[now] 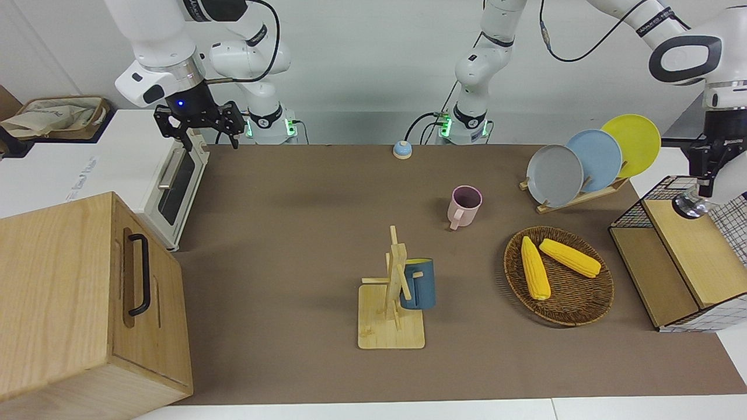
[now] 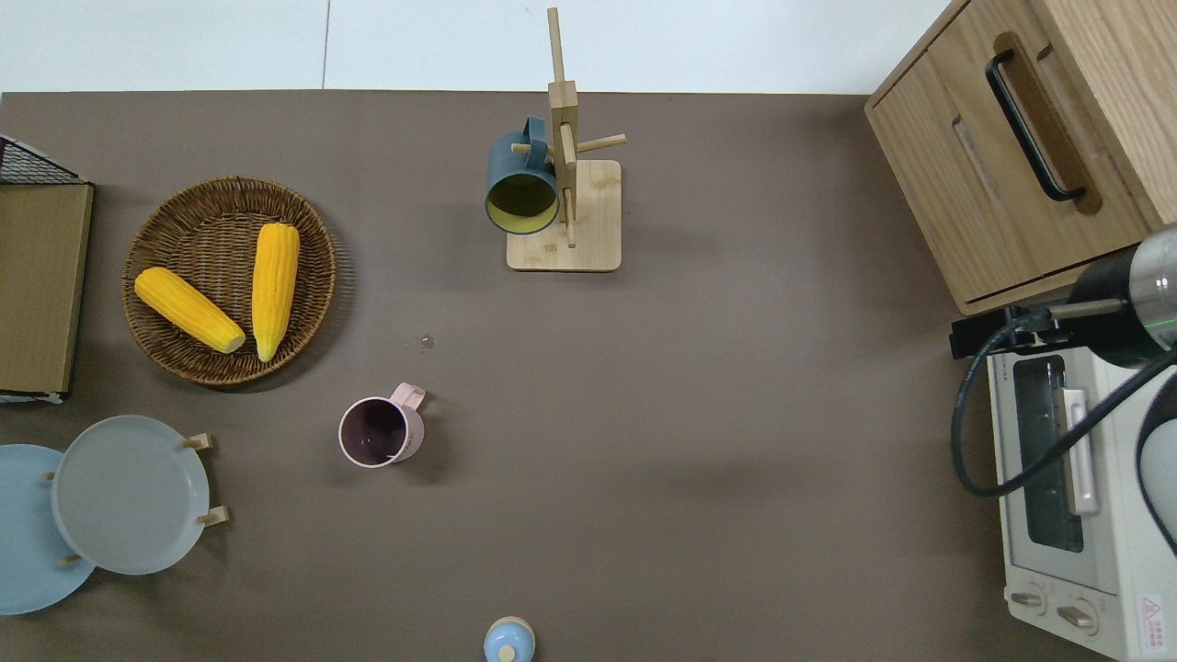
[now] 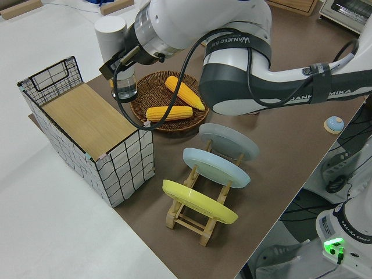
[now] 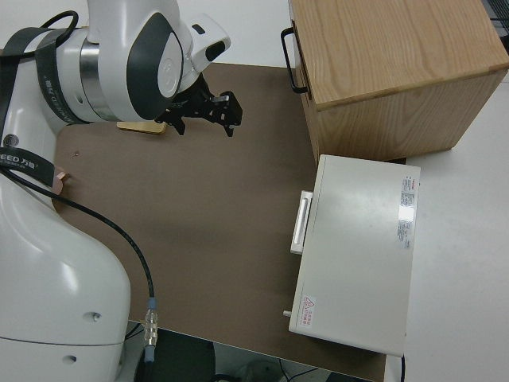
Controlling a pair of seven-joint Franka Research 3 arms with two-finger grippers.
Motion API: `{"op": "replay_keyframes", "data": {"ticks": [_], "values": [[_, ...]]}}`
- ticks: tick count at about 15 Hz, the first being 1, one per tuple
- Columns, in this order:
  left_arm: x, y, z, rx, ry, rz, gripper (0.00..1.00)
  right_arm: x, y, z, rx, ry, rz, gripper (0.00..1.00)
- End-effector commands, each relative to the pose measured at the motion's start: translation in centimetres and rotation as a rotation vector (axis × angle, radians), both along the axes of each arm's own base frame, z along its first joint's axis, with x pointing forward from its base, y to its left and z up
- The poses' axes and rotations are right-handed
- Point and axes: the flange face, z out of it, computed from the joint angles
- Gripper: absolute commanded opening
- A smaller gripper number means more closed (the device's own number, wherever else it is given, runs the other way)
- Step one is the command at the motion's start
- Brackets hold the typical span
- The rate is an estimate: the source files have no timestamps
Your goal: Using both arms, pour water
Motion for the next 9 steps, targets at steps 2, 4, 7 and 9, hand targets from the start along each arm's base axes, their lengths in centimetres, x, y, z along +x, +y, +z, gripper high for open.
{"op": "replay_keyframes", "data": {"ticks": [2,4,7,9], "values": [[1.3,5.2,-1.4,0.008,-0.067,-0.04,0.0,-0.2,0.0,0.4,0.015,-0.006,0.015,0.994],[1.0,7.2,-2.4,0.011,-0.073,-0.021,0.0,-0.2,0.0,0.4,0.015,-0.006,0.015,0.992],[1.5,7.8,-3.8,0.021,-0.076,-0.011,0.0,-0.2,0.0,0.3,0.015,-0.004,0.015,0.992],[1.4,8.1,-4.4,0.02,-0.086,-0.022,0.0,-0.2,0.0,0.4,0.015,-0.004,0.015,0.994]]}}
